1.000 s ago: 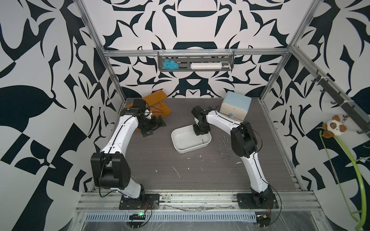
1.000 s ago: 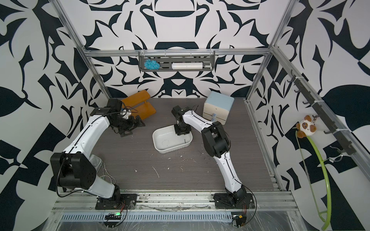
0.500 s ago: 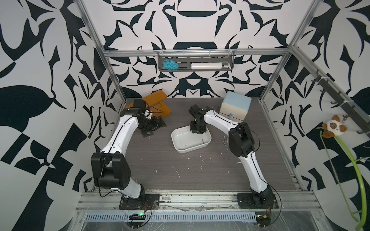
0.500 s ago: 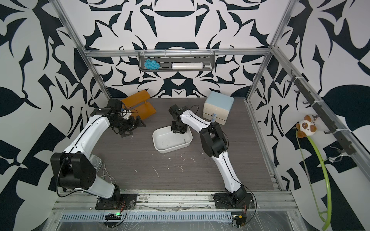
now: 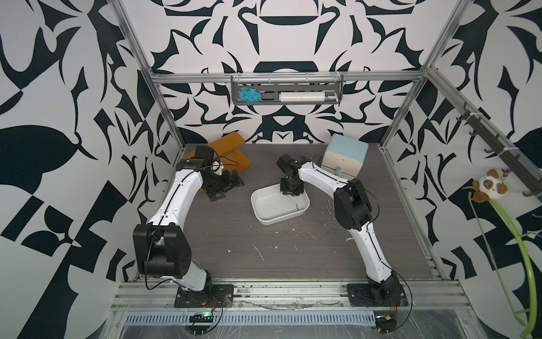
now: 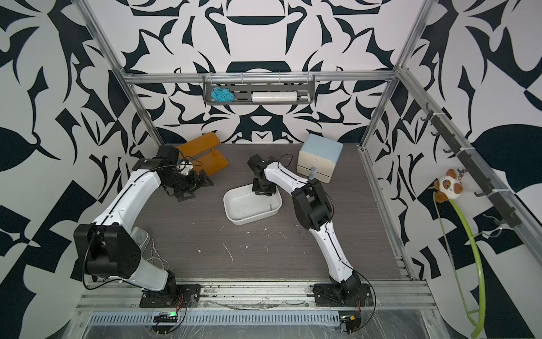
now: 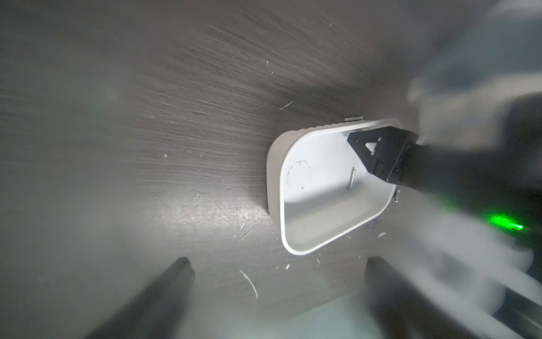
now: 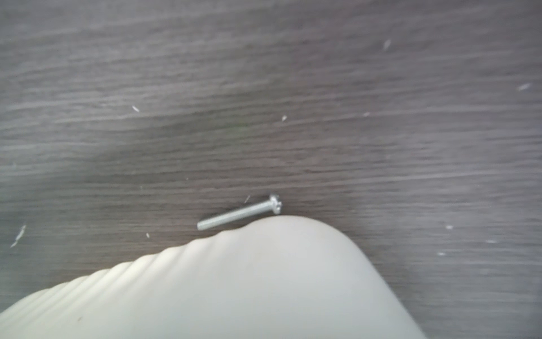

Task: Take out the screws from the storage box
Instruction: Pick up the screw from the storage box.

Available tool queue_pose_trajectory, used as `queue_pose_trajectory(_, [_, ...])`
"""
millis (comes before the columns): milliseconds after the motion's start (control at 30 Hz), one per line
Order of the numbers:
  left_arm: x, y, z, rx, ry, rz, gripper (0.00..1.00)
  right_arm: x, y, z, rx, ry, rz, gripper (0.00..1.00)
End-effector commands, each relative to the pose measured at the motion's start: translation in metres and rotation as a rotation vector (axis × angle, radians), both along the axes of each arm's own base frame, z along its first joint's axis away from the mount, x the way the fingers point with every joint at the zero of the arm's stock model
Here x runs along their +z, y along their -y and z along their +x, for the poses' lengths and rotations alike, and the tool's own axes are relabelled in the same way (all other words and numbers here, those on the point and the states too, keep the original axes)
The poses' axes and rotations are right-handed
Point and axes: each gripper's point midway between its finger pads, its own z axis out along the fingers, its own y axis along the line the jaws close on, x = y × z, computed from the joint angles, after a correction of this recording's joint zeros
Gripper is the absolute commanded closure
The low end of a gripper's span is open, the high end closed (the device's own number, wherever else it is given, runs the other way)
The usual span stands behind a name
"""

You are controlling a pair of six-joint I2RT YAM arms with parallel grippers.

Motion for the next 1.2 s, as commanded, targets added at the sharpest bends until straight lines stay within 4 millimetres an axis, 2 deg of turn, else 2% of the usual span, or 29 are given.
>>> queue_pose_trajectory(0, [0.003, 0.002, -0.005, -0.010, 0.008, -0.015, 0.01, 0.051, 0.000, 0.013, 0.023, 0.108, 0.008, 0.68])
queue_pose_trajectory(233, [0.003, 0.001, -0.005, -0.009, 0.008, -0.011, 0.01, 0.048, 0.001, 0.015, 0.042, 0.094, -0.021, 0.69])
queue_pose_trajectory(633, [0.002, 0.001, -0.005, -0.009, 0.007, -0.008, 0.01, 0.021, 0.031, 0.001, 0.118, -0.001, -0.160, 0.69])
queue_pose_trajectory(900, [0.002, 0.001, -0.006, -0.010, 0.005, -0.009, 0.01, -0.010, 0.037, -0.015, 0.144, -0.084, -0.176, 0.70])
queue_pose_trajectory(1167, [0.001, 0.001, -0.006, -0.010, 0.001, -0.011, 0.01, -0.019, 0.032, -0.015, 0.167, -0.091, -0.152, 0.73])
